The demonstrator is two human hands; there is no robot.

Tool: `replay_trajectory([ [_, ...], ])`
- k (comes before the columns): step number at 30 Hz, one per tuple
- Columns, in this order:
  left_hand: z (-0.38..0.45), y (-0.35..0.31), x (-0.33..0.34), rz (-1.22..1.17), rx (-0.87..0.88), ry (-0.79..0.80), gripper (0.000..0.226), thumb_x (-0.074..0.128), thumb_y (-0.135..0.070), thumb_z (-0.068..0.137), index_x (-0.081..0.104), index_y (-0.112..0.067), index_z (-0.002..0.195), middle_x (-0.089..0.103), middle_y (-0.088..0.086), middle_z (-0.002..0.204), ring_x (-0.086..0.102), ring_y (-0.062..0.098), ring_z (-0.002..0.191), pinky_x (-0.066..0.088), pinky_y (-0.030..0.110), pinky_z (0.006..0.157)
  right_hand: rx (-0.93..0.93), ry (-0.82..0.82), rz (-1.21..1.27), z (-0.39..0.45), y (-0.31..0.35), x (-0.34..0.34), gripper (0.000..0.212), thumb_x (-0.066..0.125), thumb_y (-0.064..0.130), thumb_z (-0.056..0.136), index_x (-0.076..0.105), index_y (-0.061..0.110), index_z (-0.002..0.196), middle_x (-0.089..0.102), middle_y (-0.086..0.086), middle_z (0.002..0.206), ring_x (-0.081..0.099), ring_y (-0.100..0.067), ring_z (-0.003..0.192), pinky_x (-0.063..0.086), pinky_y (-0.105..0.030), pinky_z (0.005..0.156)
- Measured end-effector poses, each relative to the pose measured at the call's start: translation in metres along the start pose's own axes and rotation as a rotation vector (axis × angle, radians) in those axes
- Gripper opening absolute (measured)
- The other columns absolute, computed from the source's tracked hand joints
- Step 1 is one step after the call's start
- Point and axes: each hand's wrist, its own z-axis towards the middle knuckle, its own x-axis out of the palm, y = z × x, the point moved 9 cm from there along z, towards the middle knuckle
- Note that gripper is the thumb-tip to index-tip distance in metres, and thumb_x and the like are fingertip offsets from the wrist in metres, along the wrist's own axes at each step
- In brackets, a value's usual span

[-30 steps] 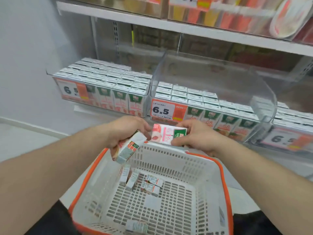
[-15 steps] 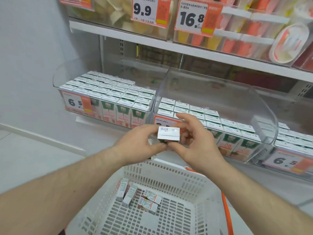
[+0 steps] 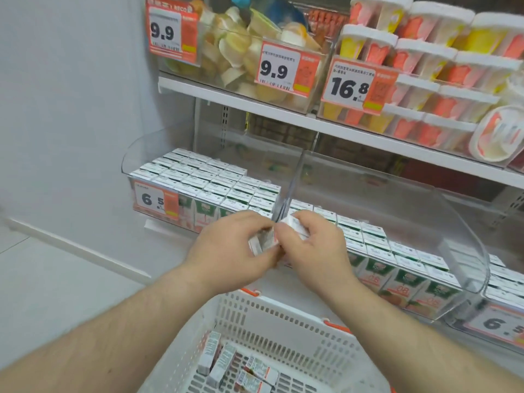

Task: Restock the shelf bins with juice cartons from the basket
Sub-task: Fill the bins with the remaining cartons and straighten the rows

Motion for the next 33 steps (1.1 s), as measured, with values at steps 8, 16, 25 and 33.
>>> replay_trajectory([
  [8, 0.017, 0.09, -0.044, -0.396, -0.608, -0.268, 0.009, 0.069, -0.022, 0.083, 0.067, -0.026, 0.076, 0.065, -0.016, 0.081, 0.059, 0.003, 0.08, 0.042, 0.023, 0.069, 0.152, -0.034, -0.003, 0.117, 0.022, 0.017, 0.044, 0.054, 0.045, 0.087, 0.047, 0.017, 0.053, 0.051, 0.0, 0.055, 0.053, -0.027, 0.062, 0.046, -0.041, 0.062],
  [16, 0.006, 0.128, -0.004, -0.904, -1.148, -0.149, 0.012, 0.061, -0.024, 0.077, 0.068, -0.014, 0.08, 0.064, 0.012, 0.077, 0.05, 0.021, 0.047, 0.048, 0.027, 0.047, -0.027, 0.121, -0.774, 0.201, 0.007, 0.091, 0.043, 0.044, 0.047, 0.098, 0.058, 0.008, 0.111, 0.061, -0.014, 0.111, 0.059, -0.037, 0.098, 0.038, -0.034, 0.072],
  [25, 0.003, 0.138, 0.007, -0.96, -1.202, -0.102, 0.013, 0.059, -0.022, 0.077, 0.067, -0.013, 0.072, 0.067, 0.003, 0.062, 0.05, 0.018, 0.043, 0.044, 0.026, 0.057, 0.508, 0.549, -0.453, 0.222, -0.092, 0.156, 0.014, 0.042, 0.027, 0.104, 0.041, 0.015, 0.111, 0.038, -0.002, 0.081, 0.035, -0.016, 0.064, 0.036, -0.026, 0.056],
  [33, 0.001, 0.138, 0.008, -0.944, -1.205, -0.135, 0.019, 0.061, -0.028, 0.08, 0.061, -0.016, 0.065, 0.05, 0.001, 0.042, 0.047, 0.02, 0.037, 0.046, 0.025, 0.05, 0.588, 0.42, -0.168, 0.227, -0.094, 0.153, 0.05, 0.038, 0.04, 0.105, 0.041, 0.005, 0.142, 0.052, -0.012, 0.129, 0.052, -0.026, 0.106, 0.04, -0.033, 0.085],
])
